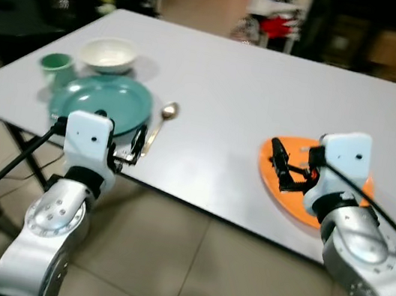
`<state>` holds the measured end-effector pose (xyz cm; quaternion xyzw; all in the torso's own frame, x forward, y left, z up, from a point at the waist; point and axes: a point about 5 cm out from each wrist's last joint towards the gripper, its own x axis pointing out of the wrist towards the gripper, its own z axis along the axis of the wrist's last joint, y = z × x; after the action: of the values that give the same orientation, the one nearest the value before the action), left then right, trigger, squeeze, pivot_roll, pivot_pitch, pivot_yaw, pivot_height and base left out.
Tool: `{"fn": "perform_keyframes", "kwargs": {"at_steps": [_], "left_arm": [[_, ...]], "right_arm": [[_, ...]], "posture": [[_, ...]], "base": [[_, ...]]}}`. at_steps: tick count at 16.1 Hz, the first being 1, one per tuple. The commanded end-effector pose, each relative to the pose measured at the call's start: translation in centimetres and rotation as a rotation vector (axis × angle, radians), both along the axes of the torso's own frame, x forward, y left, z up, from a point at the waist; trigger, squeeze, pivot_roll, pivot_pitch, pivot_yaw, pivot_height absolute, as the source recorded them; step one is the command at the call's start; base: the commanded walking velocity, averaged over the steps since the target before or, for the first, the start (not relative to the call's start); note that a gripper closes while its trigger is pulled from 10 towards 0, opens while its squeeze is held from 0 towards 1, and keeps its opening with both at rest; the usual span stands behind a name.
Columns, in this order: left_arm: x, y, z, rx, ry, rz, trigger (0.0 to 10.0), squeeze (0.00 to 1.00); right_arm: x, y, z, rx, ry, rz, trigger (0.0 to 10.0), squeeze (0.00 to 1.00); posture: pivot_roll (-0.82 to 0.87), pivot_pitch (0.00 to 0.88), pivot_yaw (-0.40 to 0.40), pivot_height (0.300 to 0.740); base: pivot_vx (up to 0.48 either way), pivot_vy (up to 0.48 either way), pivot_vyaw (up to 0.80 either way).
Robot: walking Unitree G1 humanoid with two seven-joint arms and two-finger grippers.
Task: Setting the table
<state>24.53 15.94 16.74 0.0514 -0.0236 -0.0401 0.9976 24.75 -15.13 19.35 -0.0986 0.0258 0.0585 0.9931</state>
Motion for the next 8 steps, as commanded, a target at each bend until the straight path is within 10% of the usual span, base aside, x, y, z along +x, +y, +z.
{"fn": "perform_keyframes", "kwargs": {"at_steps": [1,8], "left_arm": [[0.4,0.3,0.2,0.037,-0.021,0.000,10.0,0.13],[-0.3,1.8,-0.2,0.054,0.001,0.065,10.0,0.00]], "right_arm": [[0.1,-0.4,-0.3,0.026,-0.007,-0.016,10.0,1.00],[0.3,-0.8,-0.9,0.198,0.006,-0.053,10.0,1.00]], "posture": [[0.01,0.000,0.094,0.740],[0.01,0.000,0.080,0.740]], "base": [[0.000,0.000,0.80],[0.000,0.000,0.80]]}}
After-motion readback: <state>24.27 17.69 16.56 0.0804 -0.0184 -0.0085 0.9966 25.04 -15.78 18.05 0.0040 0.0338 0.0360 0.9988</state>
